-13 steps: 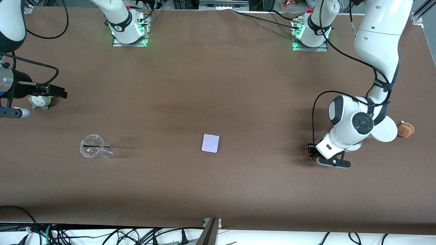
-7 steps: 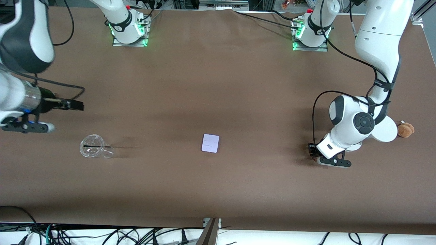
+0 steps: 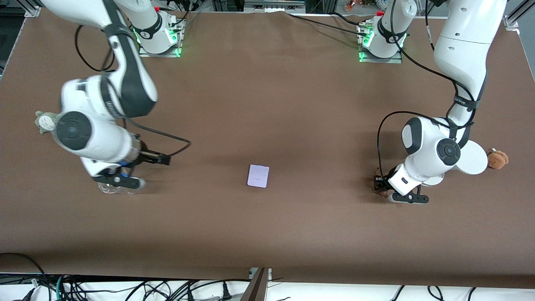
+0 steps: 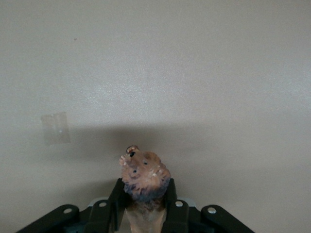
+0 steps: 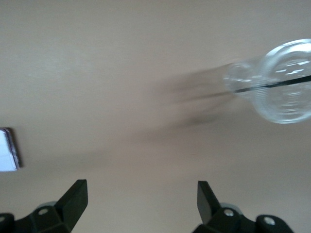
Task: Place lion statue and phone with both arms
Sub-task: 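Lower the lion with the left gripper while the right gripper reaches the phone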
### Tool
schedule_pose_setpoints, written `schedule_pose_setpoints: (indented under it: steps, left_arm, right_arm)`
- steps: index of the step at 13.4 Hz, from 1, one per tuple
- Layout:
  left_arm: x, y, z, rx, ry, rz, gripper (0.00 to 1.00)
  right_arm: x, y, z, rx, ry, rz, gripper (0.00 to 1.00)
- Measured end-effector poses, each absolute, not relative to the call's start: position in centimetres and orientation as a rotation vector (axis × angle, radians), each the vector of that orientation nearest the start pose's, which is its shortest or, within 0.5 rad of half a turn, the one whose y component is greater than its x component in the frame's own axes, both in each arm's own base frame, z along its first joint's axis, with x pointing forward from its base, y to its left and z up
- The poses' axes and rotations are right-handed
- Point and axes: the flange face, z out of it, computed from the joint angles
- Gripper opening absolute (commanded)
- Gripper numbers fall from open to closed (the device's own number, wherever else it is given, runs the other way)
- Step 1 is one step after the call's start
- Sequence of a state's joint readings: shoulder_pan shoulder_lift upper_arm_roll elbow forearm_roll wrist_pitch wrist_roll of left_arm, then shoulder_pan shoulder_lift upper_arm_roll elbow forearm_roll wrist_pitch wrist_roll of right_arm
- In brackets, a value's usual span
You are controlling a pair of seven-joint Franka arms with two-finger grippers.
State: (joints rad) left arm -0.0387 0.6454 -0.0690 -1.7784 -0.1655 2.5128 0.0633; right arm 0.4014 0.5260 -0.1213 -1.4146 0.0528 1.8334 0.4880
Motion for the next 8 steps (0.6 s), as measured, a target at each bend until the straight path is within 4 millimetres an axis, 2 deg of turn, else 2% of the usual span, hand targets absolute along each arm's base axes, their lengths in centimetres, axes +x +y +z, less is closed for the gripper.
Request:
schedule_pose_setpoints:
  steps: [1, 2, 3, 6, 8]
  left_arm:
    - [66.5, -6.7, 20.3, -3.284, 0.046, -0.14, 0.7]
    - [66.4, -6.7, 20.3, -3.284, 0.053, -0.14, 0.93]
    - [66.4, -6.8, 20.2, -3.285, 0.061, -0.136, 1.0]
    - [66.1, -6.9, 19.9, -3.289, 0.076, -0.091, 1.0]
    - [65.9, -6.9, 20.4, -3.291, 0.085, -0.059, 1.0]
  right_arm:
    - [66.0, 23.1, 37.7, -3.167, 0.376, 0.122, 1.0]
    - [65.7, 25.0, 36.4, -3.162, 0.416, 0.1, 1.0]
    - [65.5, 27.1, 35.0, -3.157, 0.446, 0.076, 1.0]
    - [64.3, 33.0, 30.5, -3.126, 0.515, -0.017, 1.0]
    - [63.4, 36.2, 28.0, -3.097, 0.557, -0.072, 1.0]
